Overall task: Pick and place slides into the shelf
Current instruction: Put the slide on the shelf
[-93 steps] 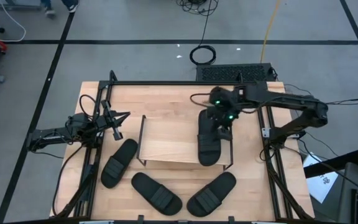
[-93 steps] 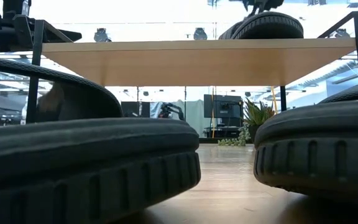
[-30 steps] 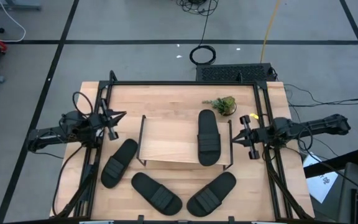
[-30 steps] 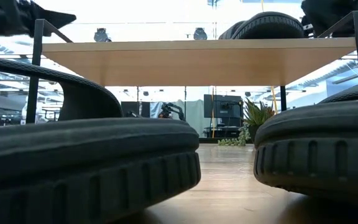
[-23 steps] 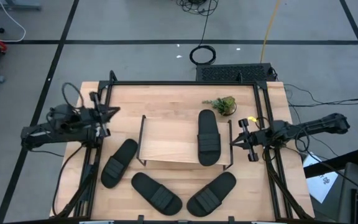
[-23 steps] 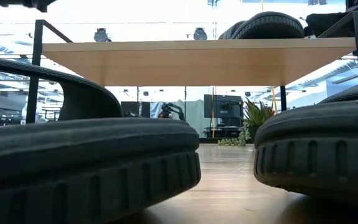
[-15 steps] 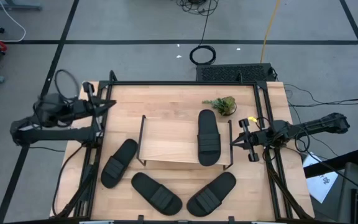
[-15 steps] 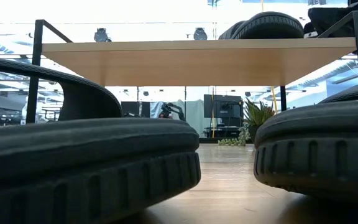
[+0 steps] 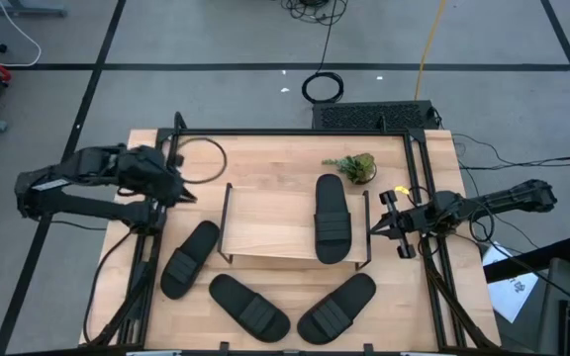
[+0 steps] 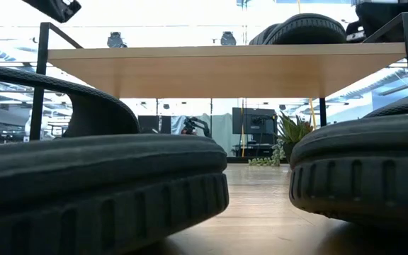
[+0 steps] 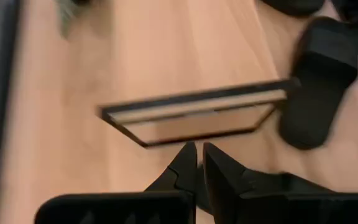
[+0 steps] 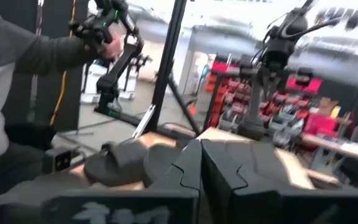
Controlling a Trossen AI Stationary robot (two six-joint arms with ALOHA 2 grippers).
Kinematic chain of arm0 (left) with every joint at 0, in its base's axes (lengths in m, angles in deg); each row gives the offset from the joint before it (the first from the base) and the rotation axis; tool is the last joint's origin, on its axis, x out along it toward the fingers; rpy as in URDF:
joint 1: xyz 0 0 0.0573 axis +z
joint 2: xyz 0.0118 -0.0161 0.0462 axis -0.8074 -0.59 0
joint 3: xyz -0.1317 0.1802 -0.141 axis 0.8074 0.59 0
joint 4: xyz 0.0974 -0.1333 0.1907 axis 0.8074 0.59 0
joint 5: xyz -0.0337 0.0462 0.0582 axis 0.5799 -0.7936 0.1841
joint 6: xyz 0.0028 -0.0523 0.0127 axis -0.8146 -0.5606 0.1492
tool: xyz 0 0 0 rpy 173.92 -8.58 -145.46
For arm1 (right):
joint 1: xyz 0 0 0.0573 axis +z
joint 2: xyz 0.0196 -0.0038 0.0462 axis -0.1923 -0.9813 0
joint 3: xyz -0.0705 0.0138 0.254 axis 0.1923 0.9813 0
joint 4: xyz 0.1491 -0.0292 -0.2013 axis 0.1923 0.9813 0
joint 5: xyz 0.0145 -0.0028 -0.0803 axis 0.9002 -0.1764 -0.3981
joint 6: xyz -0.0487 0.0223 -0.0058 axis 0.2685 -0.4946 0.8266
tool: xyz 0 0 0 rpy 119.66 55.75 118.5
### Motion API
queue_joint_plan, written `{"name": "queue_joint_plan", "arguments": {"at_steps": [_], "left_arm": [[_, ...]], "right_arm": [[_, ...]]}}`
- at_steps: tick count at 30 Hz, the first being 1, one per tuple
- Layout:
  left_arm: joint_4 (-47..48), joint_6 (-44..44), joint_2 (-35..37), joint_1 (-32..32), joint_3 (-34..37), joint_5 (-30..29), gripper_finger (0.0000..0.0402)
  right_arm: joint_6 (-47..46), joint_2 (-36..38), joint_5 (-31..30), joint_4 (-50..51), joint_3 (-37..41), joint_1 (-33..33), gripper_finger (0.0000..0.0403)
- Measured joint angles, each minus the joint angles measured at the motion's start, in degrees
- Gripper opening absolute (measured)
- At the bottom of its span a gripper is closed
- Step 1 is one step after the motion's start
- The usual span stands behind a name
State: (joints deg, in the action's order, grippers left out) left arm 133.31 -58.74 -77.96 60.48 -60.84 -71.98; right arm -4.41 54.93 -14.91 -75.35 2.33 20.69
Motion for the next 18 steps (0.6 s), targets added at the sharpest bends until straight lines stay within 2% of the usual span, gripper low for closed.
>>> {"name": "queue_joint_plan", "arguments": {"at_steps": [4, 8, 10, 14, 18], "left_arm": [[2.1, -5.2, -0.5, 0.0, 0.8, 1.7, 0.0026], [2.6, -9.0, -0.1, 0.0, 1.9, 7.2, 0.0026], [2.9, -10.9, 0.4, -0.1, 2.9, 9.2, 0.0026], [5.6, -14.2, 1.2, -1.5, 7.1, 9.7, 0.0026], [9.0, -15.5, 0.9, -3.1, 13.6, 14.8, 0.0026]], "right_arm": [[-0.6, 0.4, -2.9, 7.0, -3.6, 0.8, 0.0000], [-4.4, 0.3, -4.8, 14.3, -5.2, 0.9, 0.0000], [-6.5, 0.4, -4.3, 14.8, -5.1, 1.4, 0.0000], [-8.3, 0.3, -3.0, 13.2, -3.4, 3.1, 0.0000], [-7.3, 0.4, -3.1, 9.3, -1.3, 4.9, 0.0000]]}}
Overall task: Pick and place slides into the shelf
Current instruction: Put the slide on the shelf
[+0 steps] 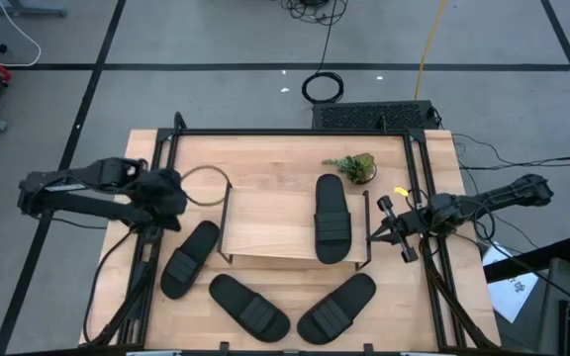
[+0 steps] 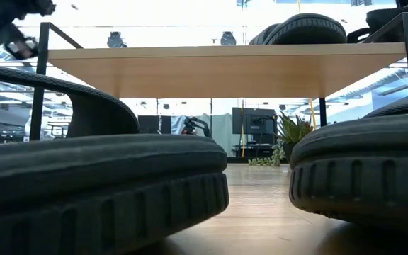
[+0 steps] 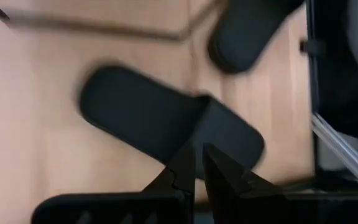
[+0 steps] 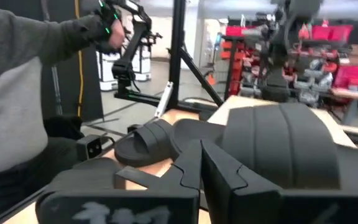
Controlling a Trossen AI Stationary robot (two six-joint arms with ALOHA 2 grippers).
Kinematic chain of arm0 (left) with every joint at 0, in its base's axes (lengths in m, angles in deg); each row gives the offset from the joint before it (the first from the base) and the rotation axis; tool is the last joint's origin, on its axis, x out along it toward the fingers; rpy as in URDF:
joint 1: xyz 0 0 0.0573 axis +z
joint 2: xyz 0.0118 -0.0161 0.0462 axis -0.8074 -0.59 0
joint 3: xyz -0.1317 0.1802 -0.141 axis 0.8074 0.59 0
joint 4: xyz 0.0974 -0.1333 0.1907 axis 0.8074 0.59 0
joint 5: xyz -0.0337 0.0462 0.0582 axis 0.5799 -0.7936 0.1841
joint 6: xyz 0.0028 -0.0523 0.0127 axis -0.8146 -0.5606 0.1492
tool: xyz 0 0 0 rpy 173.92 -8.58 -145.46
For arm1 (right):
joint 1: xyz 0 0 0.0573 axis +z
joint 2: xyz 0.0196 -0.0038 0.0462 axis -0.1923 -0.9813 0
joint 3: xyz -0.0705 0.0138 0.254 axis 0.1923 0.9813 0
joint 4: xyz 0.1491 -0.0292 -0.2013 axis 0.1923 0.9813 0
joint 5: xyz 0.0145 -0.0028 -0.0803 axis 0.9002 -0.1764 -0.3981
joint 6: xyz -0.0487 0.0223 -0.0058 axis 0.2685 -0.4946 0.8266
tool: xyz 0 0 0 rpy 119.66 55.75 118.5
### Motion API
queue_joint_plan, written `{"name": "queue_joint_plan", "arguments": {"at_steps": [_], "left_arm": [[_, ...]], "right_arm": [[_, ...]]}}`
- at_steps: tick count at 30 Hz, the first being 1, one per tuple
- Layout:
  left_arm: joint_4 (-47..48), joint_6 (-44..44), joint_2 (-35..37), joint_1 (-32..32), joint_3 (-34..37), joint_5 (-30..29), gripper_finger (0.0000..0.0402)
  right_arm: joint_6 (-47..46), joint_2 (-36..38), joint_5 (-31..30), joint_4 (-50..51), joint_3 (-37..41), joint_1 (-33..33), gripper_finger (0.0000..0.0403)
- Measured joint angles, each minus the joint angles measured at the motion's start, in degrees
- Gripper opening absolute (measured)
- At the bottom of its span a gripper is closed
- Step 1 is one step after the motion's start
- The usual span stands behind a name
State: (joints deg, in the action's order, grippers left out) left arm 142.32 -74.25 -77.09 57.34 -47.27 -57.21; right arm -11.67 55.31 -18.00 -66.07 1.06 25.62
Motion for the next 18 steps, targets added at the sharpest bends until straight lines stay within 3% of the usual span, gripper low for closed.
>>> {"name": "queue_joint_plan", "arguments": {"at_steps": [9, 13, 18], "left_arm": [[-4.4, -8.0, -2.9, -1.9, 8.9, 7.1, 0.0035], [-12.9, -10.6, -2.8, -3.4, 9.3, 10.4, 0.0075], [-22.6, -12.1, -2.8, -5.4, 9.3, 11.5, 0.0153]], "right_arm": [[0.4, 0.0, -0.1, -2.7, 1.4, 0.6, 0.0000], [0.1, 0.0, -0.1, -2.7, 1.4, 0.6, 0.0000], [0.0, 0.0, 0.0, -2.7, 1.4, 0.6, 0.0000]]}}
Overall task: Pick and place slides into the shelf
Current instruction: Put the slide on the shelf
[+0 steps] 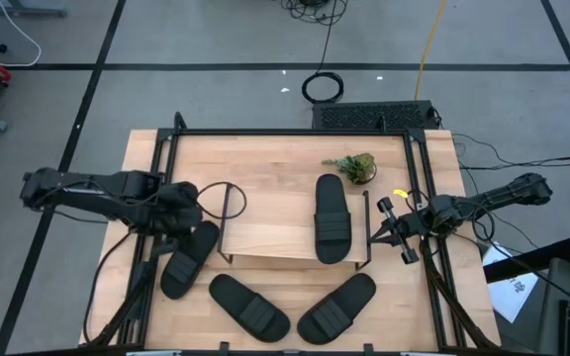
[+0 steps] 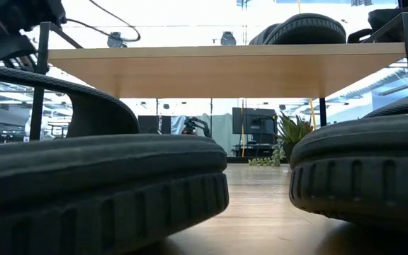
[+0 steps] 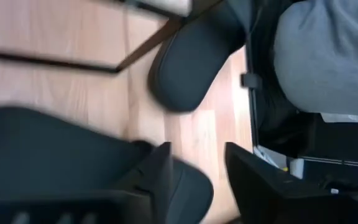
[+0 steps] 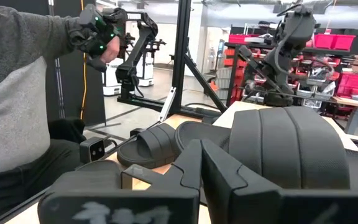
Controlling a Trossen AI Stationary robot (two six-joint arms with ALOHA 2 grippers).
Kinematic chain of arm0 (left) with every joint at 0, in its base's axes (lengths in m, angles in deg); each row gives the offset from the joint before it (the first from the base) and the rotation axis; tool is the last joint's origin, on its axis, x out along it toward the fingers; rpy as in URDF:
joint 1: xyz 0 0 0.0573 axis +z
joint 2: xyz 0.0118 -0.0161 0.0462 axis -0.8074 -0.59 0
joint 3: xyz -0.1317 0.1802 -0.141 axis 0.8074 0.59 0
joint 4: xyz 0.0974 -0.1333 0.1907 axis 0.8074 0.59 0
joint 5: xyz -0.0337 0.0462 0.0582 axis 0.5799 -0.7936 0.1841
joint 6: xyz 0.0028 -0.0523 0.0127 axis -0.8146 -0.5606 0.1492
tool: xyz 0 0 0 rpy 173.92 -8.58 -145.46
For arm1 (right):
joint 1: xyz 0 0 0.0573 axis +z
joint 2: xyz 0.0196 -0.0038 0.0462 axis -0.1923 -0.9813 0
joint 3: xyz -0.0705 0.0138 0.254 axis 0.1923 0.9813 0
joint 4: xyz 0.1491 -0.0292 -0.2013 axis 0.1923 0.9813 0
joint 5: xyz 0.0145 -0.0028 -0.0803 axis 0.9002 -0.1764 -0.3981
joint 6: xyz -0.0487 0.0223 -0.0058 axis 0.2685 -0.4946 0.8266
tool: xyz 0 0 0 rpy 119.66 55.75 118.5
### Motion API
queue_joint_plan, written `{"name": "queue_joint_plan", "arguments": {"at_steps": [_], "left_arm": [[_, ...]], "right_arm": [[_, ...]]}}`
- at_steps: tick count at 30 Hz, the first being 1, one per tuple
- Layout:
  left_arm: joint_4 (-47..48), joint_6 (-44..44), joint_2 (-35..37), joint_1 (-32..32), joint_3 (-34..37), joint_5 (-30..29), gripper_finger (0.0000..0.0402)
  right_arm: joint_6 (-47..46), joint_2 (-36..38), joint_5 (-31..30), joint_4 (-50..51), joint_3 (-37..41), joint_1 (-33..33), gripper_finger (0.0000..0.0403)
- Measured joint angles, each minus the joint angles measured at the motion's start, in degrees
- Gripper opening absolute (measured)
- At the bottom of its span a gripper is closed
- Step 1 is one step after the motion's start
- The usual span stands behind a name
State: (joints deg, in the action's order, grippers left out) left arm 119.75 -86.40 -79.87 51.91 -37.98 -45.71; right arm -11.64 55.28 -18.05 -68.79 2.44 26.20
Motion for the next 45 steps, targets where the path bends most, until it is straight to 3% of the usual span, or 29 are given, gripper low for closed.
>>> {"name": "queue_joint_plan", "arguments": {"at_steps": [8, 14, 26, 38, 45], "left_arm": [[-3.3, -3.5, 0.0, -6.2, 0.0, -6.2, 0.0278], [-1.0, -7.5, -0.6, -10.9, 0.0, -9.4, 0.0321], [-4.4, -14.2, -1.2, -15.1, 6.5, -11.9, 0.0320], [-9.6, -12.9, -1.2, -15.1, 11.9, -13.1, 0.0319], [-13.0, -15.5, -1.1, -15.4, 15.9, -8.8, 0.0319]], "right_arm": [[0.0, 0.0, 0.1, 0.6, 0.0, 0.0, 0.0000], [0.0, 0.0, 0.1, 1.4, 0.0, 0.0, 0.0000], [-0.7, 0.0, 0.1, 1.3, 0.0, 0.0, 0.0000], [-1.4, 0.0, 0.5, 1.3, 0.0, 0.0, 0.0000], [-1.8, 0.0, 1.6, 1.3, 0.0, 0.0, 0.0000]]}}
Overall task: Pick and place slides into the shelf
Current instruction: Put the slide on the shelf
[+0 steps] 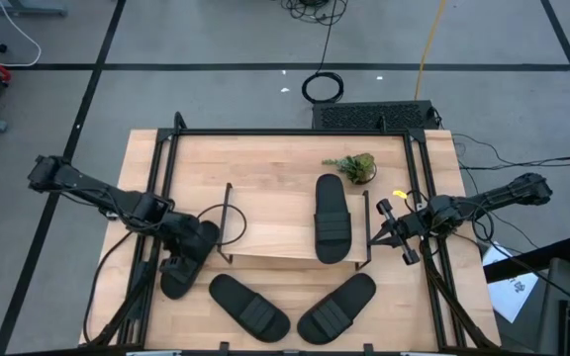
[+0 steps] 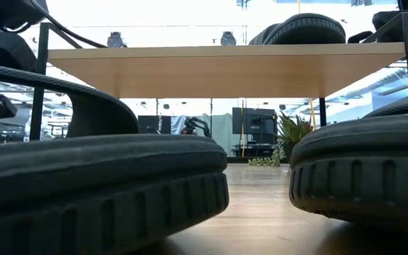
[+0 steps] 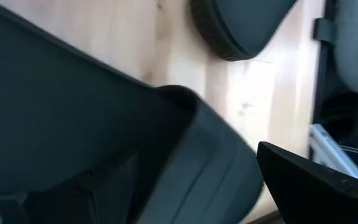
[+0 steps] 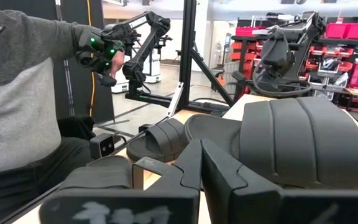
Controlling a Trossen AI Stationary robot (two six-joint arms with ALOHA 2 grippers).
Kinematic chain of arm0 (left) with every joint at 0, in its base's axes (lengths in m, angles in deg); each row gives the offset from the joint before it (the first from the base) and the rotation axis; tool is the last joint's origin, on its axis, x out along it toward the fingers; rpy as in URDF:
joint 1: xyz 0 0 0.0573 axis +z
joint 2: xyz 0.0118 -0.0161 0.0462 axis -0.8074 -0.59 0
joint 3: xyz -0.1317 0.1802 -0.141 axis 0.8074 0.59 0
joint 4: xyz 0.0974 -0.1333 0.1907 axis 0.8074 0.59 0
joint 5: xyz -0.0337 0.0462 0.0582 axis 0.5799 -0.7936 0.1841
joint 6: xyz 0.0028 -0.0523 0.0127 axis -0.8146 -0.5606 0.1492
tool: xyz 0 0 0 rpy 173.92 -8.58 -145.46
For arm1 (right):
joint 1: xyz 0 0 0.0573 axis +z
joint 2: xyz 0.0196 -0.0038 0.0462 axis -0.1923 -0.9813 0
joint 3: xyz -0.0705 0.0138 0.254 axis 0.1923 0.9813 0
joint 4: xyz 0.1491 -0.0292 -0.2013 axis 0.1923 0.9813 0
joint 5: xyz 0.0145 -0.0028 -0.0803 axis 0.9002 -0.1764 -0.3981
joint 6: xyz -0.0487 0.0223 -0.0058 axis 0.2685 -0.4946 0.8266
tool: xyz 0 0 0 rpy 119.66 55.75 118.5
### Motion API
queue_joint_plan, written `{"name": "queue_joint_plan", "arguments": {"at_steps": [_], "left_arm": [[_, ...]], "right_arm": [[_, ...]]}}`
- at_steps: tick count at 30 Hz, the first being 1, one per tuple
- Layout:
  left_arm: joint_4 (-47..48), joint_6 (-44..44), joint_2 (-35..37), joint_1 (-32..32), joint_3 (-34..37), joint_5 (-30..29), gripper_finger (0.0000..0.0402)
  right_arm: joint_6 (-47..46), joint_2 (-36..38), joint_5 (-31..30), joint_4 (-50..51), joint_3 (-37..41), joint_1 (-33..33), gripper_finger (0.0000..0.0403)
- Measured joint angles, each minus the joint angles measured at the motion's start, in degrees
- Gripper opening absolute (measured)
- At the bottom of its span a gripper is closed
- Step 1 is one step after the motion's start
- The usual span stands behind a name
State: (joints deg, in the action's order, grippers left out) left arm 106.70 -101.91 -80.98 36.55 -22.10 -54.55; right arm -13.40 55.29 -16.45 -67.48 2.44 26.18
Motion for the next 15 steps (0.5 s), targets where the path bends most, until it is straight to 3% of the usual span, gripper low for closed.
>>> {"name": "queue_joint_plan", "arguments": {"at_steps": [7, 15], "left_arm": [[-3.3, -4.3, 0.0, -4.4, 2.6, 1.8, 0.0319], [-13.7, -8.5, 0.0, -9.6, 7.4, 1.3, 0.0316]], "right_arm": [[0.1, 0.0, 0.0, 0.0, 0.0, 0.0, 0.0000], [0.2, 0.0, 0.0, 0.0, 0.0, 0.0, 0.0000]]}}
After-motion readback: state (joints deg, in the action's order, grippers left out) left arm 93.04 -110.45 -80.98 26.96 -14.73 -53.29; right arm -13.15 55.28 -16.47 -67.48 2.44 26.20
